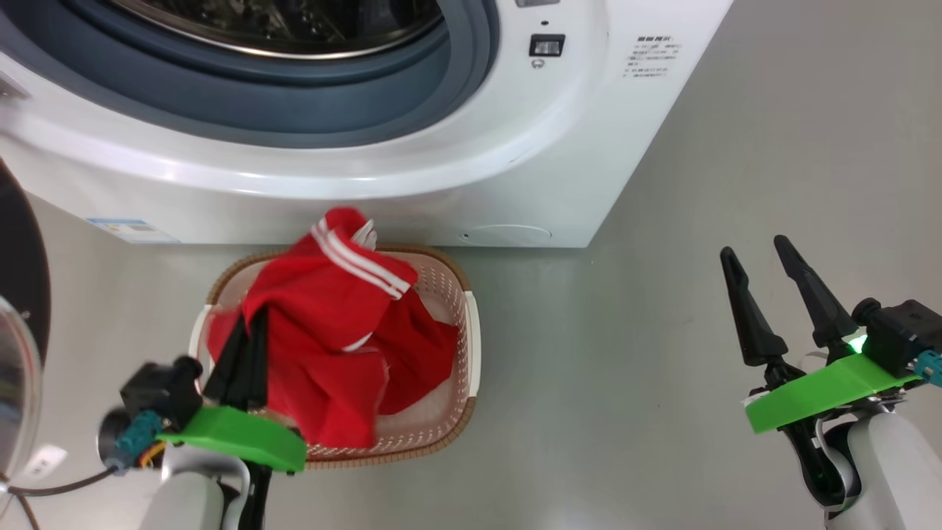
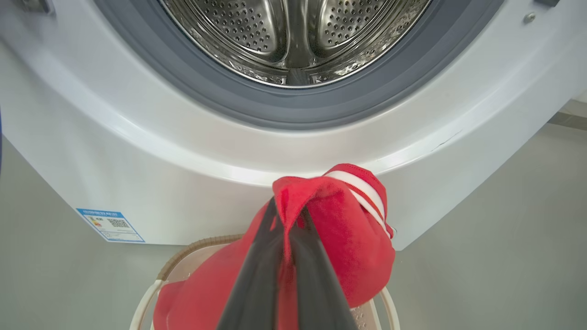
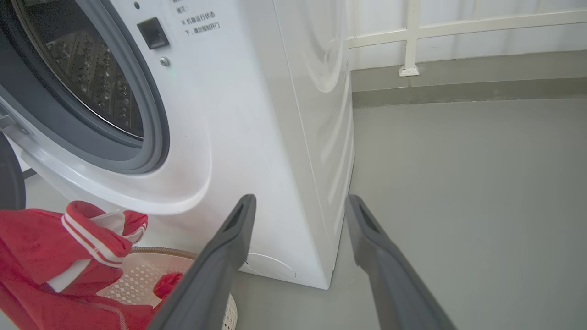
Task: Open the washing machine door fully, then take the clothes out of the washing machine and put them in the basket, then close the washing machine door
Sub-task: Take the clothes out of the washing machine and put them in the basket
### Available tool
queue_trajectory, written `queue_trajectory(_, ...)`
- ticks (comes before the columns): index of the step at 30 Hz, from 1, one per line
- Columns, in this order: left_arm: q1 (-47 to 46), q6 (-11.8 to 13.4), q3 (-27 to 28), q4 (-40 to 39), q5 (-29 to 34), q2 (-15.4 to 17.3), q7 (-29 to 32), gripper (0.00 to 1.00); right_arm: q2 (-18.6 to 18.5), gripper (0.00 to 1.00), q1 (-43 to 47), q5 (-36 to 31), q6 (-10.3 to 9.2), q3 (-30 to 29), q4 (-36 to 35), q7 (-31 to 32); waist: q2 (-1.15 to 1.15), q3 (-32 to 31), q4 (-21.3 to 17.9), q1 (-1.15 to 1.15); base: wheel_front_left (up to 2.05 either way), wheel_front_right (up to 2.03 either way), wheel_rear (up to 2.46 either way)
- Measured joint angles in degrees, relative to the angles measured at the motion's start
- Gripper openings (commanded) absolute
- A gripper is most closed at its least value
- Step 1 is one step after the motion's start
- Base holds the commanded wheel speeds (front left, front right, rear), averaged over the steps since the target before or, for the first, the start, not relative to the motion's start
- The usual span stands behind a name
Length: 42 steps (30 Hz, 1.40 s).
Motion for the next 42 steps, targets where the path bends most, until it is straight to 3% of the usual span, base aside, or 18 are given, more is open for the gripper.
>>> queue_trajectory(7,-6.77,-1.49,-0.43,17.48,-0.49,-0.8,-2.52,0.0,0.0,1.0,-0.62,0.0,0.0,0.53,-0.11,0.0,0.0,2.4,-1.02,0.0,0.0,0.0,0.0)
queue_trajectory(25,-20.75,-2.5,-1.3,47.75,2.82,-2.25,-2.58,0.0,1.94,1.0,-5.17,-0.01,0.0,1.22,-1.16,0.0,0.0,10.08,-6.18,0.0,0.0,0.0,0.0)
queue_trajectory(35,-26.49,-2.52,-1.05,55.02,2.77,-0.13,-2.58,0.0,2.13,1.0,-7.63,-0.24,0.0,1.92,-2.05,-0.01,0.0,14.1,-9.02,0.0,0.0,0.0,0.0)
queue_trajectory(36,-26.85,-2.52,-1.05,55.67,2.76,-0.01,-2.58,0.11,2.2,1.0,-7.64,-0.24,0.0,2.03,-2.08,-0.01,0.0,14.49,-9.31,0.0,0.0,0.0,0.0)
queue_trajectory(38,-27.33,-2.52,-0.99,56.53,2.59,0.18,-2.58,0.49,2.32,1.0,-7.64,-0.25,0.0,2.15,-2.07,-0.01,0.0,15.08,-9.87,0.0,0.0,0.0,0.0)
queue_trajectory(39,-27.59,-2.52,-0.98,56.79,2.58,0.23,-2.58,0.91,2.33,1.0,-7.64,-0.25,0.0,2.15,-2.05,-0.01,0.0,15.31,-10.09,0.0,0.0,0.0,0.0)
queue_trajectory(40,-27.91,-2.52,-0.94,56.95,2.46,0.23,-2.58,1.0,2.35,1.0,-7.64,-0.25,0.0,2.14,-2.03,-0.01,0.0,15.47,-10.26,0.0,0.0,0.0,0.0)
queue_trajectory(42,-28.69,-2.52,-0.9,57.03,2.09,0.24,-2.58,1.0,2.42,1.0,-7.64,-0.25,0.0,2.09,-1.94,-0.01,0.0,15.53,-10.34,0.0,0.0,0.0,0.0)
